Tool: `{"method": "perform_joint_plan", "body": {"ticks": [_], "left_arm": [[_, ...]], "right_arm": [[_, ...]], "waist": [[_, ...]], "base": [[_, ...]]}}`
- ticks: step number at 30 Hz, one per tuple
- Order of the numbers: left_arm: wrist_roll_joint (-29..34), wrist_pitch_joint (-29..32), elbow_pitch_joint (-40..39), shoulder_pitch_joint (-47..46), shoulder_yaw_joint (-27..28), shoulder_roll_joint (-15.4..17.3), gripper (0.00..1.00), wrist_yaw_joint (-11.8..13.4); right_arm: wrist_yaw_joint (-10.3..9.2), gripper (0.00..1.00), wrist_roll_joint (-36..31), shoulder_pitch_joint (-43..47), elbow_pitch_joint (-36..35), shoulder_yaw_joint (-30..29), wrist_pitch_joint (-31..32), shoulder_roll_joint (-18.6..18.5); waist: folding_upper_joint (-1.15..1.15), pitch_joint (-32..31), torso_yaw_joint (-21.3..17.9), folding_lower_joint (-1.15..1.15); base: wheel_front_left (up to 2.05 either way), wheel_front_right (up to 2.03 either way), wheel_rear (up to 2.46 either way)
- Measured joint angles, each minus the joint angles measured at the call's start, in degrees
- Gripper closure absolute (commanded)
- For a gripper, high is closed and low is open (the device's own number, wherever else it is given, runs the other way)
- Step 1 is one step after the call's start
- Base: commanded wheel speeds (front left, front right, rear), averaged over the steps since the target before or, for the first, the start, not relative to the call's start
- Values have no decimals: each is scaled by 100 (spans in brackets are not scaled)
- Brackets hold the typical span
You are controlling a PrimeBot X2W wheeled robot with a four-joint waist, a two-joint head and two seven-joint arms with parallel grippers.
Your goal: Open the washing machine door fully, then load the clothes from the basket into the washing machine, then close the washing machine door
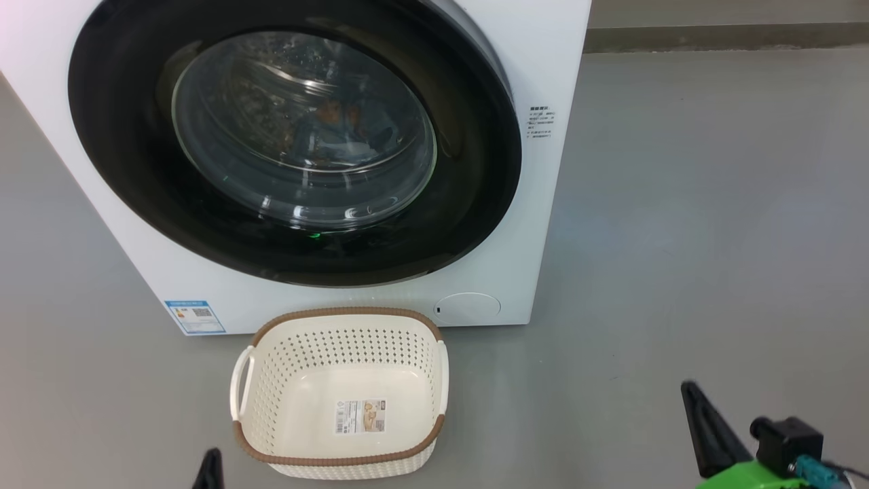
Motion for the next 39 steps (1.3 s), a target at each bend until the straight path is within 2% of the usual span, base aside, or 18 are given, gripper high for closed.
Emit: {"method": "perform_joint_plan", "body": {"ticks": [7, 39], "left_arm": [[-298, 102, 109, 69, -2, -26, 100, 1], [-2135, 632, 62, -76, 162, -21, 100, -4]], "right_arm": [[0, 100, 270, 80, 127, -5, 125, 60], [0, 100, 2447, 59, 12, -57, 651, 91]], "waist": [[0, -9, -21, 2], [0, 17, -138, 1]], "base": [[0, 0, 0], [0, 0, 0]]}}
